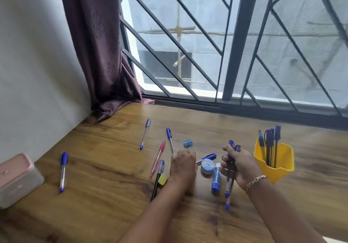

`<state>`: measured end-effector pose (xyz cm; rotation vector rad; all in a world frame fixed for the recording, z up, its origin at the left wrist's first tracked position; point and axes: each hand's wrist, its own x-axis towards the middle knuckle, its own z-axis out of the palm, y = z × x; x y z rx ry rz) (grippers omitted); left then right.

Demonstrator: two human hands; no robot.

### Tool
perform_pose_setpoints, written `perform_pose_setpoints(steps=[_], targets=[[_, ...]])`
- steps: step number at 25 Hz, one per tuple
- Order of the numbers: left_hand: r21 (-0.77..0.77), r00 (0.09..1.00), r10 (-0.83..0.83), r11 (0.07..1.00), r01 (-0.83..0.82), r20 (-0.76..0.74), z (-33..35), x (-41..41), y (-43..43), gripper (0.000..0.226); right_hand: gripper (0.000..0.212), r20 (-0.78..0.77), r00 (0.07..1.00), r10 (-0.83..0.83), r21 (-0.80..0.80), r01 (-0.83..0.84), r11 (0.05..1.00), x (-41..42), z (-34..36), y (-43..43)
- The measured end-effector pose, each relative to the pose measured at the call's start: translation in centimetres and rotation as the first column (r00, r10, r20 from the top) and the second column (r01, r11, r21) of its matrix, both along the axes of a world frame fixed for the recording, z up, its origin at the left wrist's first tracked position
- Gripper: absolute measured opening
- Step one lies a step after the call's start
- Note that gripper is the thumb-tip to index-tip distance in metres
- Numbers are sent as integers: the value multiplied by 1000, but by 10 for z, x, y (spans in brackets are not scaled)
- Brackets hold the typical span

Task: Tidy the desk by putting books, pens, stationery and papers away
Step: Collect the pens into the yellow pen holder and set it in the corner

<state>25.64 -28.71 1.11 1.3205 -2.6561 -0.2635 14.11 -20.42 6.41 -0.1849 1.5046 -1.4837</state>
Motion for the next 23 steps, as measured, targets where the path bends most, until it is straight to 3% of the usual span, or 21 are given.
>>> perform_pose_setpoints(steps=[4, 7, 13, 18, 21, 23], targets=[[56, 996, 12, 998, -6, -94, -4, 2, -4, 17, 14, 16, 999, -36, -3, 37, 999, 1, -11, -3], [97, 944, 59, 995, -29, -326, 7, 4, 1, 16, 13, 13, 998, -69, -37, 70, 997, 3, -13, -2], [59, 799, -100, 984, 167, -593, 36, -17, 32, 9, 9, 42, 995, -93, -264, 101, 959, 1, 13, 4], [37, 685, -106, 981, 191, -721, 48, -33, 36, 11, 10, -260, 934, -247, -454, 107, 885, -26, 61, 25], [72, 696, -42, 988, 134, -717, 41, -27, 29, 8, 8, -315, 894, -319, -602, 71, 795, -56, 82, 36], [114, 711, 14, 989, 92, -703, 35, -21, 25, 9, 8, -375, 868, -324, -598, 40, 800, -74, 75, 38]])
